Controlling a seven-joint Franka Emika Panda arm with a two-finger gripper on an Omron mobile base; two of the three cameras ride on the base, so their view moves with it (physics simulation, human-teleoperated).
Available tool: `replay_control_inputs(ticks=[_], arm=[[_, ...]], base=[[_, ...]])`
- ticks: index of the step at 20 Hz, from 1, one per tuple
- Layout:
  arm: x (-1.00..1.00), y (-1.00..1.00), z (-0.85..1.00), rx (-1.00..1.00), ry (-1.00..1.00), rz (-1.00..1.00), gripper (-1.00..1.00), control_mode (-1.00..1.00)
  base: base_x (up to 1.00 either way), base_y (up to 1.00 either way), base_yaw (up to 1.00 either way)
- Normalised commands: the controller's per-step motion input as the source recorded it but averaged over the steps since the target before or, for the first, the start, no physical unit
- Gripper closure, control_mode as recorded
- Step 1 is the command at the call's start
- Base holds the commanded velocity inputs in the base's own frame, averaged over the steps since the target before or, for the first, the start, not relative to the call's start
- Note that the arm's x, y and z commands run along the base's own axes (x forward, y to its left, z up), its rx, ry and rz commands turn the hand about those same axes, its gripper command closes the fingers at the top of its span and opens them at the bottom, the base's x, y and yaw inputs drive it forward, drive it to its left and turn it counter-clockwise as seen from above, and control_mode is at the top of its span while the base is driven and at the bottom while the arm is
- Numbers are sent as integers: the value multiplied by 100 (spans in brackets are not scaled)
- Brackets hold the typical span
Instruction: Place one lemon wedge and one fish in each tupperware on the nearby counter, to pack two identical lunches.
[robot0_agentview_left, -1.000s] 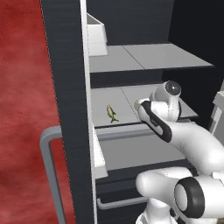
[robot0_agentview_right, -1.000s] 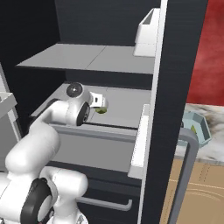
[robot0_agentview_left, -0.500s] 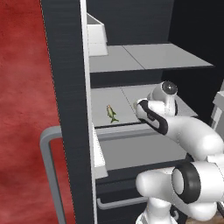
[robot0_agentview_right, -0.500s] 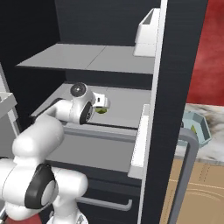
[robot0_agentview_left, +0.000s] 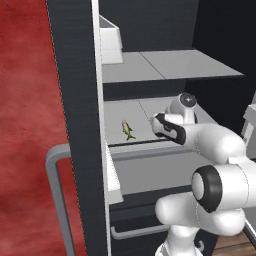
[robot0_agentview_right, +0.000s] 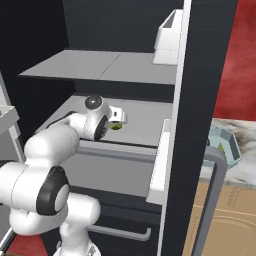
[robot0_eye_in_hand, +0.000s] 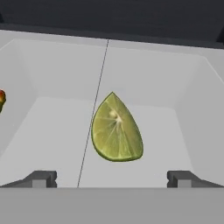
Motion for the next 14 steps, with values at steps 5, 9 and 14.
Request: replay_control_inputs(ticks=[5, 9, 14], arm=[[32, -3, -18, 0, 4, 0, -100, -100], [31, -3, -13, 0, 1, 0, -100, -100], [21, -1, -19, 0, 1, 0, -100, -100]], base=[[0, 0, 0], [0, 0, 0], [0, 0, 0]])
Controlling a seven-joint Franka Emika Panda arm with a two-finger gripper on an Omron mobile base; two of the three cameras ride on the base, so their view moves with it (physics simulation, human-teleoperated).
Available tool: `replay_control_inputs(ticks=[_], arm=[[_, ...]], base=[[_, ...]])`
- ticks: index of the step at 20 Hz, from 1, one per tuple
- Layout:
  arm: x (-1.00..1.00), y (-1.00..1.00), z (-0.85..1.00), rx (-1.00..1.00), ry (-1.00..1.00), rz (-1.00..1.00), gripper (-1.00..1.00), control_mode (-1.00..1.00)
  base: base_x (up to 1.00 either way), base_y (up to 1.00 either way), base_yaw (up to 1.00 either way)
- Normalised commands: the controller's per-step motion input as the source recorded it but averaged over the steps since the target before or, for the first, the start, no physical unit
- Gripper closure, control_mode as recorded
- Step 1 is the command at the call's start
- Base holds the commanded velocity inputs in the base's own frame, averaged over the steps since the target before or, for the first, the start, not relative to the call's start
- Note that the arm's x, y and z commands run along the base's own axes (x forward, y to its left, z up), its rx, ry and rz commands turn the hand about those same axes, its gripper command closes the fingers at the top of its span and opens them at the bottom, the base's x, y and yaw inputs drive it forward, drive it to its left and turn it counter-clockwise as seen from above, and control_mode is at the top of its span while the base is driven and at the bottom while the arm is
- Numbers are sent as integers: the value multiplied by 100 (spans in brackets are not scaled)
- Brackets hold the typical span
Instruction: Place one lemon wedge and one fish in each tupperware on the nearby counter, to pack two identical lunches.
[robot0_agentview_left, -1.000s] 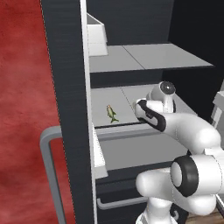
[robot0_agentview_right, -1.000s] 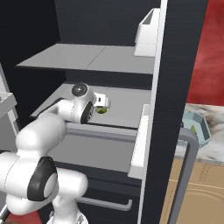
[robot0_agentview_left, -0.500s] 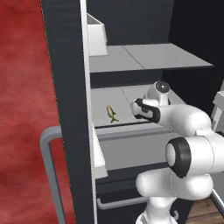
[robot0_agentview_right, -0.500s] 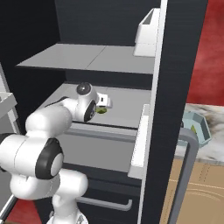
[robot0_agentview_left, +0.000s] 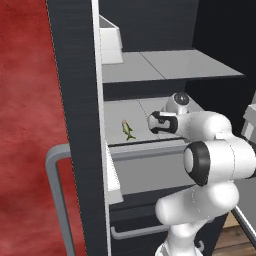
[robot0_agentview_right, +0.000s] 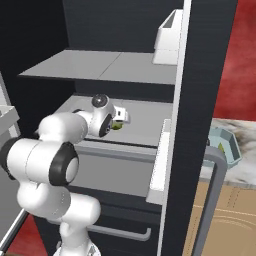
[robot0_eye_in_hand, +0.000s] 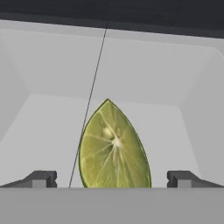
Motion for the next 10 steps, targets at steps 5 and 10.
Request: replay_control_inputs(ticks=[5, 10], arm=[[4, 0, -30, 0, 2, 0, -100, -100], [17, 0, -25, 0, 0, 0, -100, -100]], base=[[0, 0, 0], [0, 0, 0]])
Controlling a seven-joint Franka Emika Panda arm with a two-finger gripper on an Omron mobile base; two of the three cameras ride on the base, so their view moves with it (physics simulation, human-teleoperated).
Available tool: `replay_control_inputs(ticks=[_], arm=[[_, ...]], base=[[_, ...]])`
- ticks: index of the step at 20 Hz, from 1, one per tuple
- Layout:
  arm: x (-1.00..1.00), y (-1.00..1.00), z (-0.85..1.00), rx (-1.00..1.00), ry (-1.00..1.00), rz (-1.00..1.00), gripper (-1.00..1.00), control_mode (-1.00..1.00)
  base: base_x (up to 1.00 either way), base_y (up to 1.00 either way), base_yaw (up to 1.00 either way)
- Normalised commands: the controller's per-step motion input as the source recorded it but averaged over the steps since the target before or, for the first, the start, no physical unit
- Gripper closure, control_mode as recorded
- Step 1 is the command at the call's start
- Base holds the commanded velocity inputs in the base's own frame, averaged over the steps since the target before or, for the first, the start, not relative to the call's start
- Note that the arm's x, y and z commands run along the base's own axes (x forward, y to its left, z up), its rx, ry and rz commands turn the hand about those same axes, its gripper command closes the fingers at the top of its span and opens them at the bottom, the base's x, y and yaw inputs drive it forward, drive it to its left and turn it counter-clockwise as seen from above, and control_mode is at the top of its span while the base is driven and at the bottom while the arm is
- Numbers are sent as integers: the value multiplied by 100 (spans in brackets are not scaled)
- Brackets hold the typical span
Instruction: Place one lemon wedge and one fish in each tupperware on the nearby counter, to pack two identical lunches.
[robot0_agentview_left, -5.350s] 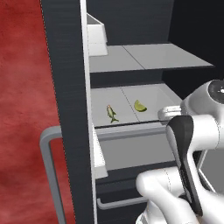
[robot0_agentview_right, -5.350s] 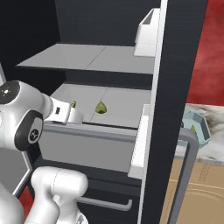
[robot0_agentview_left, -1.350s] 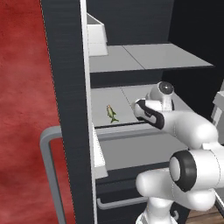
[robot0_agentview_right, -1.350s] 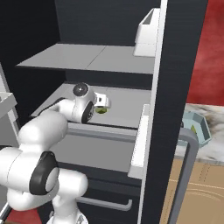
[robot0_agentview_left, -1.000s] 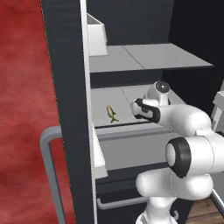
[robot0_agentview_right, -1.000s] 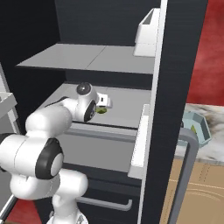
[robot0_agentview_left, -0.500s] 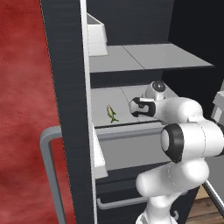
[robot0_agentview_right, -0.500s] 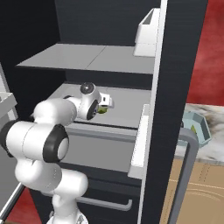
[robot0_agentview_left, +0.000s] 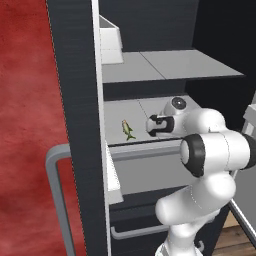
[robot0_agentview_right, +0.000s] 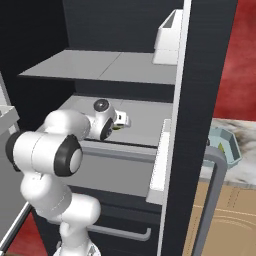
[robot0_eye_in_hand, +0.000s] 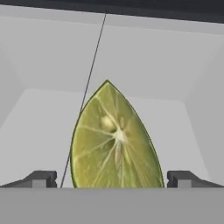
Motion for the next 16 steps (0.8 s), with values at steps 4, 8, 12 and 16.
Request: replay_control_inputs(ticks=[4, 8, 12, 16], arm=[[24, 0, -18, 0, 0, 0, -100, -100], [22, 0, -20, 0, 0, 0, -100, -100], [15, 0, -22, 0, 1, 0, -100, -100], [0, -6, -7, 0, 0, 0, -100, -100]], base=[[0, 0, 0], [0, 0, 0], [0, 0, 0], [0, 0, 0]])
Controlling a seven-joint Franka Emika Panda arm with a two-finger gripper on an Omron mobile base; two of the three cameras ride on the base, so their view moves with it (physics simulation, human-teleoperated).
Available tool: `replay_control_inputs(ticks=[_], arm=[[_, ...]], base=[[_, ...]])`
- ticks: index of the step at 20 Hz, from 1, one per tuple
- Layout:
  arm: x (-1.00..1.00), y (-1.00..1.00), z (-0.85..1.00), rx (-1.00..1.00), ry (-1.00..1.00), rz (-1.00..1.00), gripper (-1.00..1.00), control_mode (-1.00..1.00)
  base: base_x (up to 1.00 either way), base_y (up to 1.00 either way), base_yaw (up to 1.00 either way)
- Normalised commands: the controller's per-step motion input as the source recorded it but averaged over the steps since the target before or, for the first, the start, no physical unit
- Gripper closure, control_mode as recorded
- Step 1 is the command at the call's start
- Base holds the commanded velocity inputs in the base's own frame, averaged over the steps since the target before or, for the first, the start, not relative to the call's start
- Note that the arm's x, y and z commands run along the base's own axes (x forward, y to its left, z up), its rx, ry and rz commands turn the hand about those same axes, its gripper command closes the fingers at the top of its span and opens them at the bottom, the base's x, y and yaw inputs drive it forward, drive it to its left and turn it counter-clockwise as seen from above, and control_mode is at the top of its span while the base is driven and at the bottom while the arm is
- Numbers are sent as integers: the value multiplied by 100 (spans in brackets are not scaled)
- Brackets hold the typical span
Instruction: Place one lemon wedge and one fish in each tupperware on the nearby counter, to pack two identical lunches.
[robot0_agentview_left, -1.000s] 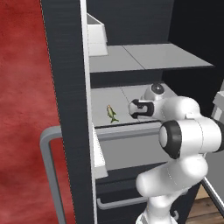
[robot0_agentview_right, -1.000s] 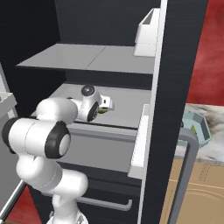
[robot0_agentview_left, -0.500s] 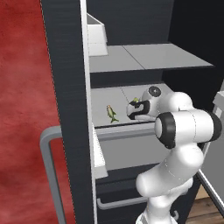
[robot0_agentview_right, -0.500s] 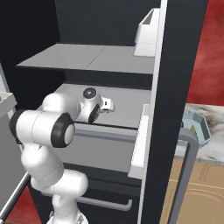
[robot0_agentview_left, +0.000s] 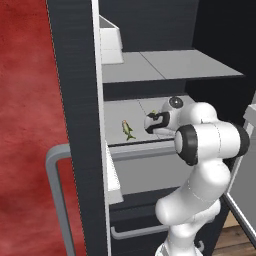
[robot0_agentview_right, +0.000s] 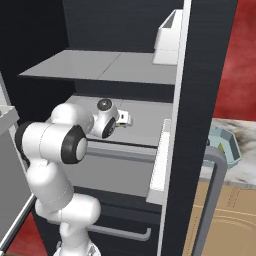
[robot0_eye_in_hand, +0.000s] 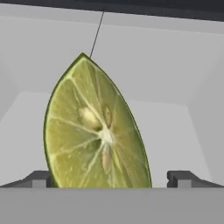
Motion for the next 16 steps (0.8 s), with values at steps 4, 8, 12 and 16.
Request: replay_control_inputs(ticks=[4, 8, 12, 16], arm=[[-26, -8, 0, 0, 0, 0, -100, -100], [-30, -7, 9, 0, -3, 0, -100, -100], [-5, -1, 34, 0, -2, 0, -100, -100], [7, 0, 39, 0, 0, 0, -100, -100]], base=[[0, 0, 0], [0, 0, 0], [0, 0, 0], [0, 0, 0]])
